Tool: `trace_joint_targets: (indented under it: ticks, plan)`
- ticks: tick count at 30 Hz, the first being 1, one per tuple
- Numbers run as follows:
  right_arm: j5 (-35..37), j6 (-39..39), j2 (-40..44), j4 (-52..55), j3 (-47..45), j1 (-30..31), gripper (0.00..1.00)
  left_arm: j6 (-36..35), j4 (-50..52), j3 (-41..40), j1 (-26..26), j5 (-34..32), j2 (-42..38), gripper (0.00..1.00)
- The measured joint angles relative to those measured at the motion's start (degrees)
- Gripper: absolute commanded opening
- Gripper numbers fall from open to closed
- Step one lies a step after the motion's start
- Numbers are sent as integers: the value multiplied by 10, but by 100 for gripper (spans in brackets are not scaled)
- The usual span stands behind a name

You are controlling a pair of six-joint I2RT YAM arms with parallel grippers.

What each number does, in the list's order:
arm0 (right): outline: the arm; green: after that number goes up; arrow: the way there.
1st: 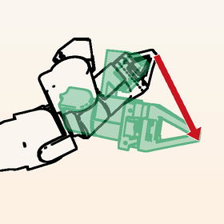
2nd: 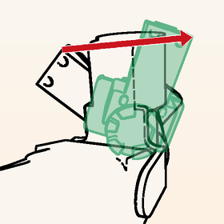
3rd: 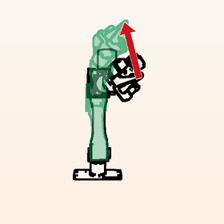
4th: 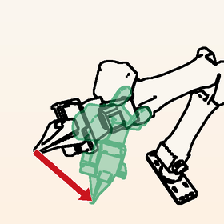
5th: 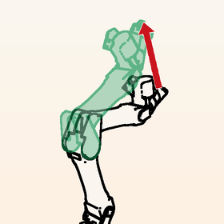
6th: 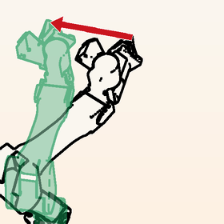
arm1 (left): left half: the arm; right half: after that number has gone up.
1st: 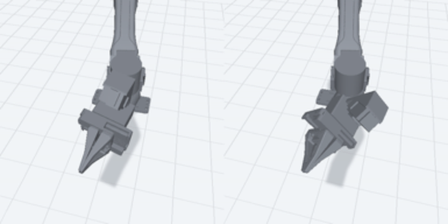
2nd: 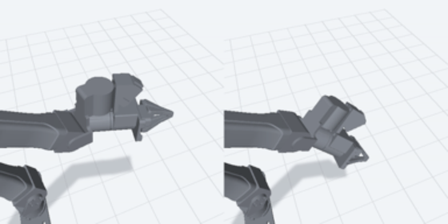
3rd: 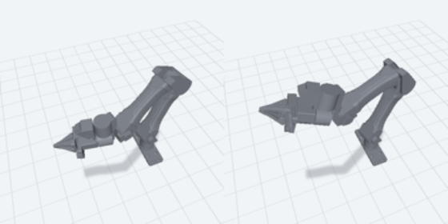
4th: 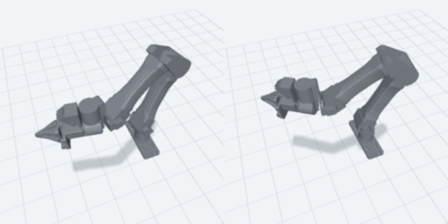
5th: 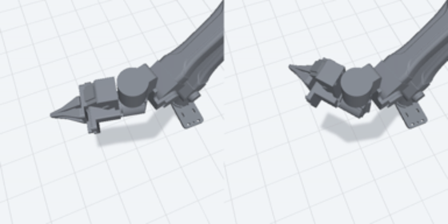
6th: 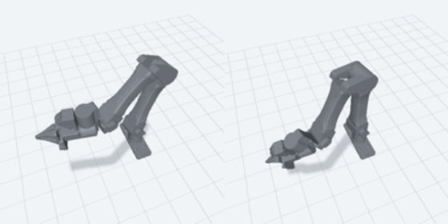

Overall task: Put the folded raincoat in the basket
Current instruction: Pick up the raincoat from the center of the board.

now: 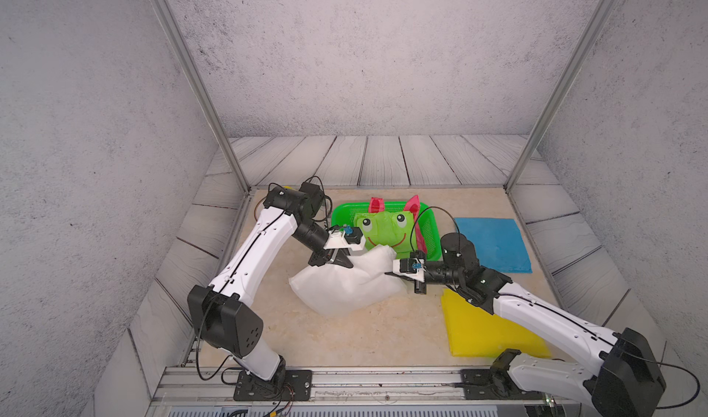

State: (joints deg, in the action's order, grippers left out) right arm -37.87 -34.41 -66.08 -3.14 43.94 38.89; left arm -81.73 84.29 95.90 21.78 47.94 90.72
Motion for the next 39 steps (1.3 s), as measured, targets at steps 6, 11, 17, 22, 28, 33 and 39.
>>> trace_joint_targets:
  ticks: [6, 11, 17, 22, 28, 33, 39]
  plan:
    - [13, 50, 0, 11, 0, 0, 72, 9, -21, -10, -1, -12, -65, 0]
    - [25, 127, 0, 30, 1, -1, 100, 0, 6, 22, -5, -5, -81, 0]
    - [24, 212, 7, 33, 4, -5, 100, -27, 52, 48, -7, 18, -81, 0]
    - [-20, 259, 14, -20, 5, -5, 100, -45, 69, 56, -7, 67, -80, 0]
    - [-62, 272, 8, -80, 16, -5, 100, -76, 69, 58, -7, 114, -79, 0]
    - [-92, 221, 6, -64, 33, -5, 100, -108, 69, 58, -8, 141, -79, 0]
    - [-125, 180, -1, -24, 66, -8, 100, -135, 69, 54, -8, 159, -79, 0]
